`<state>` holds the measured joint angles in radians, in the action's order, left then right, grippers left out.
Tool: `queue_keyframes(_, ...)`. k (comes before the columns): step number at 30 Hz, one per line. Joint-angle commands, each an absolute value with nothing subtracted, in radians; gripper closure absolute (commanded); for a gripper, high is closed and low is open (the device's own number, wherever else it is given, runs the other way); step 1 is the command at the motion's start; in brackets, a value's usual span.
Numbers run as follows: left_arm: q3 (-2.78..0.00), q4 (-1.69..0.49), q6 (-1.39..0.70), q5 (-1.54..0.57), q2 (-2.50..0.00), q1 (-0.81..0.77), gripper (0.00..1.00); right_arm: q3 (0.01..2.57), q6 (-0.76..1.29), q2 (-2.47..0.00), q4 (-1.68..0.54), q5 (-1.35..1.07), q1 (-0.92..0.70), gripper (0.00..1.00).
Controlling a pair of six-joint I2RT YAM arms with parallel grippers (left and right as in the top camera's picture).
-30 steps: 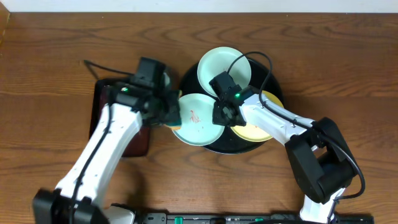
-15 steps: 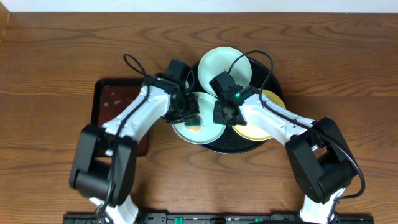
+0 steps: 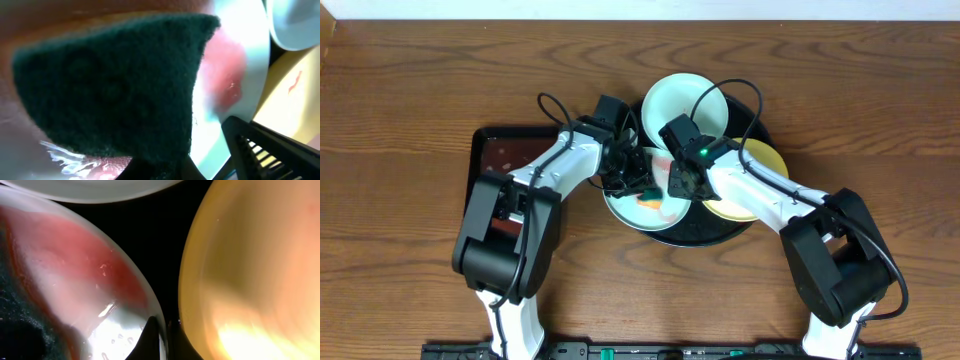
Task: Clean dirty plates on tray and stack at the side
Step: 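Scrub the pale green plate surface with the sponge in the left gripper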
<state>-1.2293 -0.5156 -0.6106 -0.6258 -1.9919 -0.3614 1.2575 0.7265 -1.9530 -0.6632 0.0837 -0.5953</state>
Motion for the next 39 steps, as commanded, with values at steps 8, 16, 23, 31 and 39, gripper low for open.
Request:
queue_keyframes(8,-1.193,-0.449,-0.642,-0.815,-2.082,-0.430,0.93,1.249,0.750,-1.974,-0.674,0.126,-0.582,0.99)
queue_keyframes(16,-1.195,-0.419,-0.641,-0.889,-2.078,-0.429,0.93,1.249,0.750,-1.974,-0.677,0.126,-0.582,0.99)
queue_keyframes(23,-1.205,-0.410,-0.640,-0.862,-2.078,-0.431,0.93,1.249,0.750,-1.974,-0.682,0.126,-0.582,0.99)
queue_keyframes(31,-1.205,-0.660,-0.603,-0.595,-2.078,-0.426,0.92,1.249,0.750,-1.974,-0.686,0.126,-0.582,0.99)
queue_keyframes(39,-1.298,-0.911,-0.562,-0.289,-2.069,-0.375,0.93,1.249,0.750,-1.974,-0.693,0.127,-0.582,0.99)
